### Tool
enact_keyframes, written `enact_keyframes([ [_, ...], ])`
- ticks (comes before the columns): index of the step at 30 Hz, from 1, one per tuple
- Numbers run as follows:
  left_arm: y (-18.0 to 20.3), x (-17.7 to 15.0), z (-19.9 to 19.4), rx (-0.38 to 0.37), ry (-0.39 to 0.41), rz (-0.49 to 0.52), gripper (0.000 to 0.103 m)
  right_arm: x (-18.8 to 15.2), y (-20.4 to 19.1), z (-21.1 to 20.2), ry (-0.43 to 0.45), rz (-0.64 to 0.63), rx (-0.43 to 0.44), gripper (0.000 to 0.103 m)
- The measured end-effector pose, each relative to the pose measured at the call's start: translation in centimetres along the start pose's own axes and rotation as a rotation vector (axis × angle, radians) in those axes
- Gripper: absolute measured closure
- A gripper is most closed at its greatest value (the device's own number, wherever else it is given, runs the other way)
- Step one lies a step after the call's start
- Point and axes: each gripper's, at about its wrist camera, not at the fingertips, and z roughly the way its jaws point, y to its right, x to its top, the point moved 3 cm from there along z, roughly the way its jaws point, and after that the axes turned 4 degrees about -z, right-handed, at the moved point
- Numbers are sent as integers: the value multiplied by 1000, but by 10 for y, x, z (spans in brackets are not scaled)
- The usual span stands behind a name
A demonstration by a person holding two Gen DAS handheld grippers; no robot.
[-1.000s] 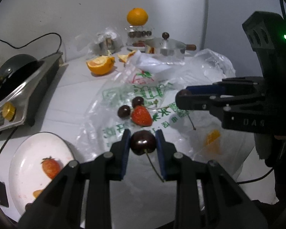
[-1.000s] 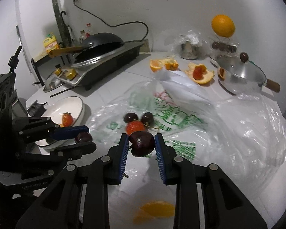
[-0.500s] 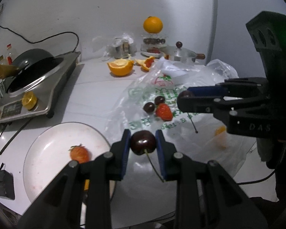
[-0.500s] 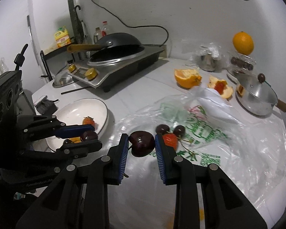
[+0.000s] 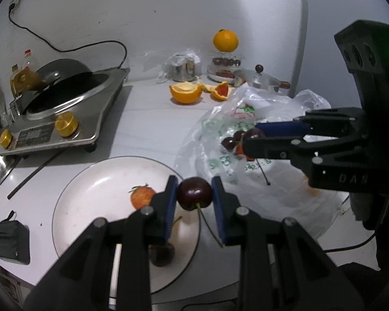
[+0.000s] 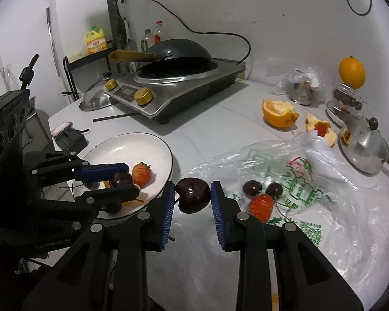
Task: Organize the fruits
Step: 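Carry both held cherries in the two grippers over the white plate, then lower the cherries and open the left gripper while the right gripper releases its cherry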
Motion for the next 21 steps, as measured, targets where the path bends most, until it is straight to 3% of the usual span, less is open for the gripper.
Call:
enact_keyframes([
  [21, -66, -12, -6, 87, -3, -84, 76, 18, -32, 30, -36, -54, 32, 73],
])
